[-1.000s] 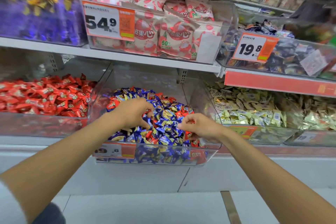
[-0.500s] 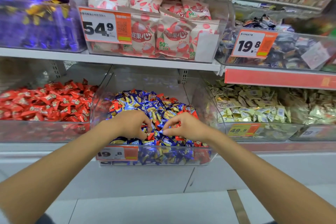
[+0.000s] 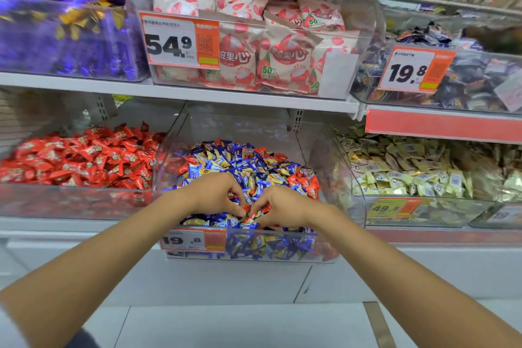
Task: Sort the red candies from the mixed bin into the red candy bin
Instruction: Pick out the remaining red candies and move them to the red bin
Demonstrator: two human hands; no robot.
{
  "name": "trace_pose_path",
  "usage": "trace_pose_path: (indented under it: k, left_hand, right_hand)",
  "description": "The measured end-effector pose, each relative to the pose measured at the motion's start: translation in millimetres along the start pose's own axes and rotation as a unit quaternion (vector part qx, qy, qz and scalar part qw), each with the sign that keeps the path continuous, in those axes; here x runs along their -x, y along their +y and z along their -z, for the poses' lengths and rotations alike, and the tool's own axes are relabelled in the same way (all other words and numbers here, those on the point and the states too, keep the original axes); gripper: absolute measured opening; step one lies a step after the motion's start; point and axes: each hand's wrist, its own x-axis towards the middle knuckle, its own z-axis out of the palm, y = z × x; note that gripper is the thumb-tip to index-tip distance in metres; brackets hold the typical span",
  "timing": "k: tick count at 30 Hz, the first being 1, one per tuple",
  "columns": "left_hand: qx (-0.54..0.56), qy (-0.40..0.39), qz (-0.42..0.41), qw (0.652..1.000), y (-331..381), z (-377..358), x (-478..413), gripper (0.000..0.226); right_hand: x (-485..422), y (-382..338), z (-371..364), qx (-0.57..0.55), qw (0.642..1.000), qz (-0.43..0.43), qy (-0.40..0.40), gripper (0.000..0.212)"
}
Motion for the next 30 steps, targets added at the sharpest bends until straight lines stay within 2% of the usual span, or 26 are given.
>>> trace_pose_path:
  k: [4,6,10,15,17,19,21,23,26,28,30]
  left_hand:
    - [0.11,0.067,-0.026,0.991,-1.3,6.3,1.8,0.014]
    - [0.163,0.106,-0.015,0.981,2.0,10.7,4.6,0.017]
    - [0.183,0.15,-0.003,0.971,5.8,14.0,5.6,0.012]
    - [0.161,0.1,-0.008,0.982,12.3,8.8,0.6,0.014]
    - [0.165,0.11,-0.017,0.98,11.6,6.4,-2.1,0.013]
    - [0.151,0.126,-0.007,0.98,5.4,5.4,-6.2,0.027]
    - [0.116,0.15,0.009,0.982,-1.9,5.6,-9.2,0.032]
    - [0.129,0.175,0.014,0.976,-8.2,6.5,-11.5,0.027]
    - [0.176,0.195,0.001,0.965,-11.8,9.3,-11.9,0.011]
    - [0.173,0.19,-0.004,0.966,-11.9,10.6,-11.9,0.005]
    - [0.167,0.179,-0.005,0.969,-10.3,11.4,-11.6,0.005]
  right_hand:
    - [13.7,15.6,16.9,-0.132,0.989,-0.035,0.062,0.016]
    - [20.7,21.4,27.5,-0.205,0.972,-0.049,0.108,0.015]
    - [27.5,27.7,40.3,-0.272,0.943,-0.075,0.175,0.015]
    - [19.7,29.4,31.2,-0.21,0.963,-0.077,0.151,0.016]
    - [11.7,26.1,23.4,-0.195,0.966,-0.069,0.156,0.018]
    - [2.4,22.5,14.4,-0.171,0.971,-0.057,0.159,0.023]
    - [-6.4,18.8,6.4,-0.15,0.972,-0.032,0.177,0.022]
    - [-14.1,19.3,0.6,-0.112,0.976,-0.015,0.183,0.024]
    - [-17.9,25.6,-4.1,-0.037,0.988,-0.027,0.147,0.027]
    - [-16.9,29.7,-3.3,-0.054,0.987,-0.036,0.146,0.024]
    - [-13.9,28.4,0.9,-0.135,0.976,-0.036,0.167,0.025]
